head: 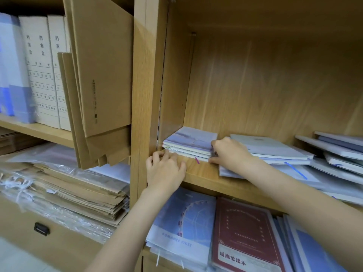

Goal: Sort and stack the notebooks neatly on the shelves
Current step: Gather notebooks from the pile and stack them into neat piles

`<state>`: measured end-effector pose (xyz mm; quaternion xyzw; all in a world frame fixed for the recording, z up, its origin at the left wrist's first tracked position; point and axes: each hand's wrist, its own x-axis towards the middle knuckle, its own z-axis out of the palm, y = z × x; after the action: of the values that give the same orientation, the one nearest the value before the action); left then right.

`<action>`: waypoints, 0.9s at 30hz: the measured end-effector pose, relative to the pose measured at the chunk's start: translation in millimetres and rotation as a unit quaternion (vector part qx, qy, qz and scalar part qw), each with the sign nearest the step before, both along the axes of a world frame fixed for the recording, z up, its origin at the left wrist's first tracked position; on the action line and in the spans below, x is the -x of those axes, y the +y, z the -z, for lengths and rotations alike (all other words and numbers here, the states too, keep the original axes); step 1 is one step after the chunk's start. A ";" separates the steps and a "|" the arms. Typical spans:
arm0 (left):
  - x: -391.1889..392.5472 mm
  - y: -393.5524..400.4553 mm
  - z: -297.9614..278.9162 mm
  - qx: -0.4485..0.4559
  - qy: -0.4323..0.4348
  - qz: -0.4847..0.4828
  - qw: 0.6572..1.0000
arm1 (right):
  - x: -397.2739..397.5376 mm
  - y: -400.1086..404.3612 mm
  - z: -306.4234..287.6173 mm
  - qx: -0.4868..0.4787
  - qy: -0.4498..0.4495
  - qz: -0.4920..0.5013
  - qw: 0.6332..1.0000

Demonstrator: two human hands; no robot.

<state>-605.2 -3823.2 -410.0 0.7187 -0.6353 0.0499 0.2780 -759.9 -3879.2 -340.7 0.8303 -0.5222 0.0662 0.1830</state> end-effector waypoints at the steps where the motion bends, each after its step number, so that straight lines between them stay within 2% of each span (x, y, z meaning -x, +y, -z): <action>1: -1.0 -0.6 -1.8 -0.007 0.000 0.002 1.000 | 0.0 -1.1 0.1 0.001 0.006 -0.003 1.000; 5: 0.9 1.6 -0.2 -0.011 -0.022 -0.016 1.000 | 4.3 -1.3 6.1 -0.003 0.006 -0.033 0.999; 8: 3.2 7.1 3.4 0.032 -0.045 -0.039 0.998 | 19.1 8.8 -4.7 -0.022 -0.054 -0.064 0.996; 11: 9.0 10.8 -4.6 0.060 -0.028 -0.014 0.998 | 58.3 19.0 -23.2 0.018 -0.084 -0.044 0.995; 14: 24.6 9.0 -14.7 0.057 0.089 0.070 0.992 | 109.6 25.2 -35.7 -0.047 -0.106 -0.009 0.993; 17: 46.6 2.3 -22.4 0.027 0.221 0.169 0.960 | 153.0 19.7 -36.1 -0.101 0.001 0.045 0.994; 19: 60.8 -1.5 -23.2 -0.006 0.243 0.216 0.946 | 169.6 13.0 -33.6 -0.119 0.040 0.073 0.989; 22: 71.0 -5.6 -19.8 -0.020 0.194 0.248 0.949 | 175.9 4.6 -30.8 -0.103 0.032 0.055 0.993; 27: 72.8 0.3 -21.0 0.034 0.046 0.257 0.965 | 172.8 5.1 -18.3 0.005 0.081 0.022 0.996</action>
<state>-678.0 -3822.9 -389.0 0.5230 -0.7831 -0.0345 0.3346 -932.7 -3874.1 -322.4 0.8202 -0.5237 -0.0030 0.2302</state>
